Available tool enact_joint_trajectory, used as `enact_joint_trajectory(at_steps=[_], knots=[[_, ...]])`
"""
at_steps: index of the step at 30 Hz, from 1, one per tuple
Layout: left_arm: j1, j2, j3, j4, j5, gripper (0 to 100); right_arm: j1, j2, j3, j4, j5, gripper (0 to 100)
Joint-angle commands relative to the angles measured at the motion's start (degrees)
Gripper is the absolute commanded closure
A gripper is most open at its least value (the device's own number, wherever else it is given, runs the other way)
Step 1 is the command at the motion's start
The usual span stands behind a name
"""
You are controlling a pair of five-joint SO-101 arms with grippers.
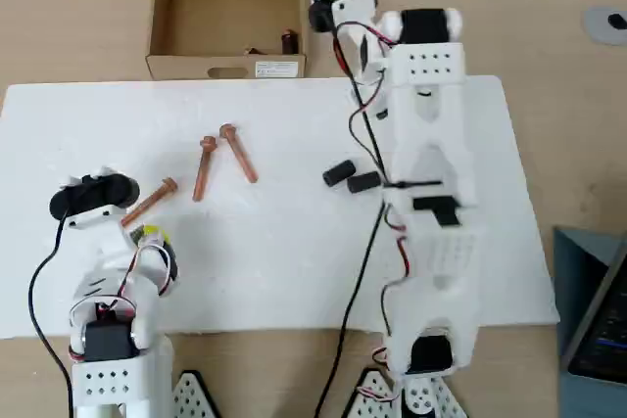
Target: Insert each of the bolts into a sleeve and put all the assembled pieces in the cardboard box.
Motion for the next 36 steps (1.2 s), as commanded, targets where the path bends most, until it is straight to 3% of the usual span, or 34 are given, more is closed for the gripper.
enact_joint_trajectory(at_steps=[1, 10, 19, 26, 36], knots=[[1.7, -0.5, -0.4, -0.9, -0.2, 100, -0.3, -13.5, 6.8, 1.4, -2.5, 98.8], [1.5, -0.4, -0.8, -0.5, 0.0, 100, -0.1, -37.7, 32.6, 1.2, -12.1, 98.8], [2.4, 2.5, -16.1, 2.0, -0.1, 100, 5.7, -63.0, 56.3, 0.2, -12.9, 98.8], [7.0, 20.6, -34.3, 9.5, 0.2, 100, 9.1, -77.9, 69.9, -2.5, -12.9, 98.8], [8.1, 53.1, -51.3, 9.2, -0.1, 100, 9.2, -87.3, 77.3, -5.8, -12.9, 98.8]])
